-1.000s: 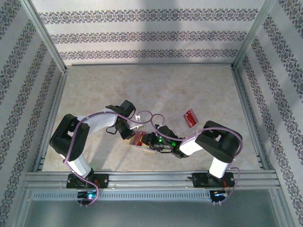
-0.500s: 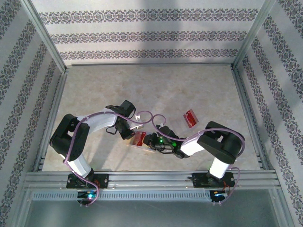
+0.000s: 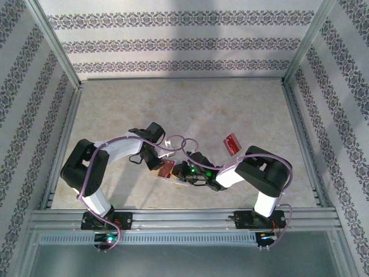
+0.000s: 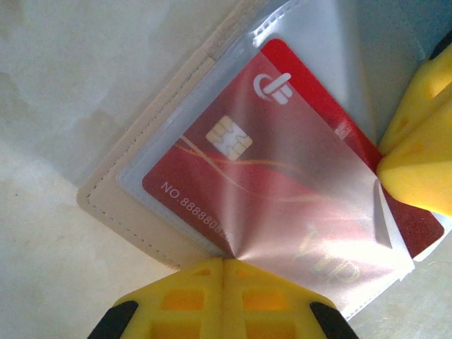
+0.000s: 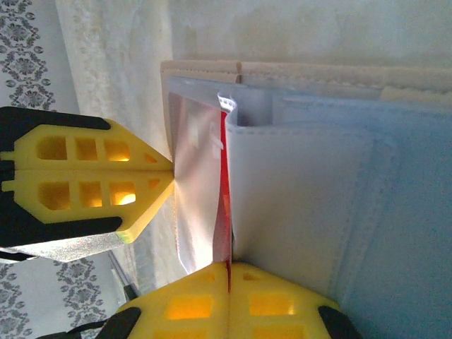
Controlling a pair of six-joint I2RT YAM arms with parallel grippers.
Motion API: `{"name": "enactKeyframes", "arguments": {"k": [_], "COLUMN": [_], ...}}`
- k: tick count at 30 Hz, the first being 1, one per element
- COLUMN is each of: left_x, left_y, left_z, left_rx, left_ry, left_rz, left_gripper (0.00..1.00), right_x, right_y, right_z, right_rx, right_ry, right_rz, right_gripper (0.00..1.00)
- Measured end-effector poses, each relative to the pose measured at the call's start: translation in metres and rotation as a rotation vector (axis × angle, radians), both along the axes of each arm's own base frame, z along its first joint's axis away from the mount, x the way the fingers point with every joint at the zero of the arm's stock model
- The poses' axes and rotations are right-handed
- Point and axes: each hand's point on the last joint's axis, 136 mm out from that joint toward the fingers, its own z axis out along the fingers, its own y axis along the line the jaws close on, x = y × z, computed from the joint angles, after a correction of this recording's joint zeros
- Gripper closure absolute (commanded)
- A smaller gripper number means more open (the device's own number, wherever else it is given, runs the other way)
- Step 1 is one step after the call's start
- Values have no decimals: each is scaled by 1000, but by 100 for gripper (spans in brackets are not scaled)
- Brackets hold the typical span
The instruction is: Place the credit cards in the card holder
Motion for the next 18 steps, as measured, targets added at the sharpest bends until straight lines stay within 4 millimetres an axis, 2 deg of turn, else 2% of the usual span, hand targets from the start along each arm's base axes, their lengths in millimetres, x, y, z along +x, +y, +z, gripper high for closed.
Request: {"name": "enactKeyframes", "arguments": {"k": [4, 8, 13, 18], "left_x": [1, 1, 1, -2], "left_y": [2, 2, 2, -2], "left_z": [0, -1, -1, -1], "left_rx": [11, 15, 15, 5], "left_ry": [-4, -5, -5, 3], "left_rz": [7, 12, 13, 0], "left_gripper": [98, 98, 97, 97], "right_x": [0, 0, 0, -6], "right_y": [3, 4, 4, -5], "right_z": [0, -1, 2, 7], "right_rx": [1, -6, -19, -68], "right_ry": [6, 8, 0, -3], "right_rz": [9, 15, 25, 45], "right_gripper": [99, 93, 80, 73]}}
